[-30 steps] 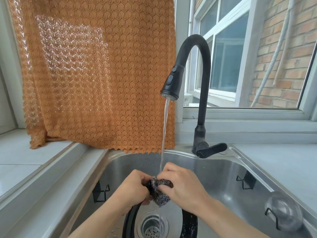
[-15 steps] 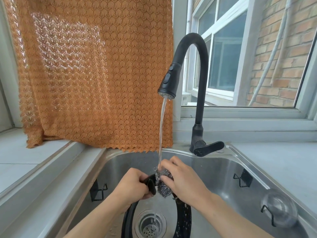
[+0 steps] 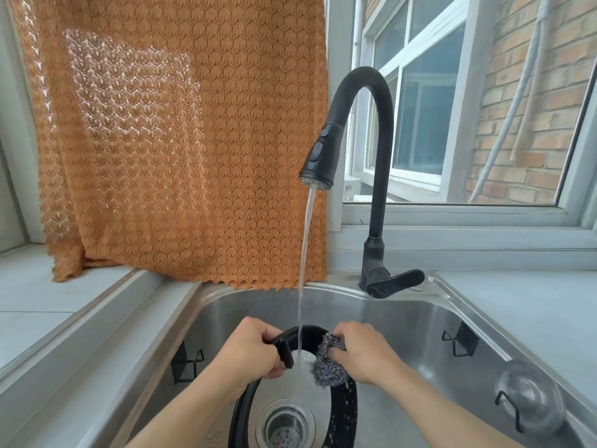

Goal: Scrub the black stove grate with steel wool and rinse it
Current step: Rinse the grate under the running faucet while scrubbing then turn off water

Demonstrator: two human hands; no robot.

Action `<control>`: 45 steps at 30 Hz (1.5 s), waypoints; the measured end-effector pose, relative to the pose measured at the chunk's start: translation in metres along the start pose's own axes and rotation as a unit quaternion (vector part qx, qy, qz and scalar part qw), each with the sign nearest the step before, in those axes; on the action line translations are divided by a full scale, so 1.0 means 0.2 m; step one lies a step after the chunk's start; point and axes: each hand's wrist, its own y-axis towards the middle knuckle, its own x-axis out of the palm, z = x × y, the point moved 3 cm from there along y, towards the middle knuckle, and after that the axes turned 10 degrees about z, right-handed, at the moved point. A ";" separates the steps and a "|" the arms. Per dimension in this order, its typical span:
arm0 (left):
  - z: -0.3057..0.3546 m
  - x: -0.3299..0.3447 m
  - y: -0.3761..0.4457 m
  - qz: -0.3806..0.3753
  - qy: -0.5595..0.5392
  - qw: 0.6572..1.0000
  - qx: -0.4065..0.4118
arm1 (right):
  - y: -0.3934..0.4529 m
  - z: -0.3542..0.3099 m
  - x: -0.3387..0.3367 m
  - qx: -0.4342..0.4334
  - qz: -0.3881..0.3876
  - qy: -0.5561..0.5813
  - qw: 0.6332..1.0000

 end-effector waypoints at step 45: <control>-0.08 0.06 -0.01 -0.053 -0.047 0.993 -0.094 | -0.06 -0.15 -0.16 -0.049 0.202 0.135 0.969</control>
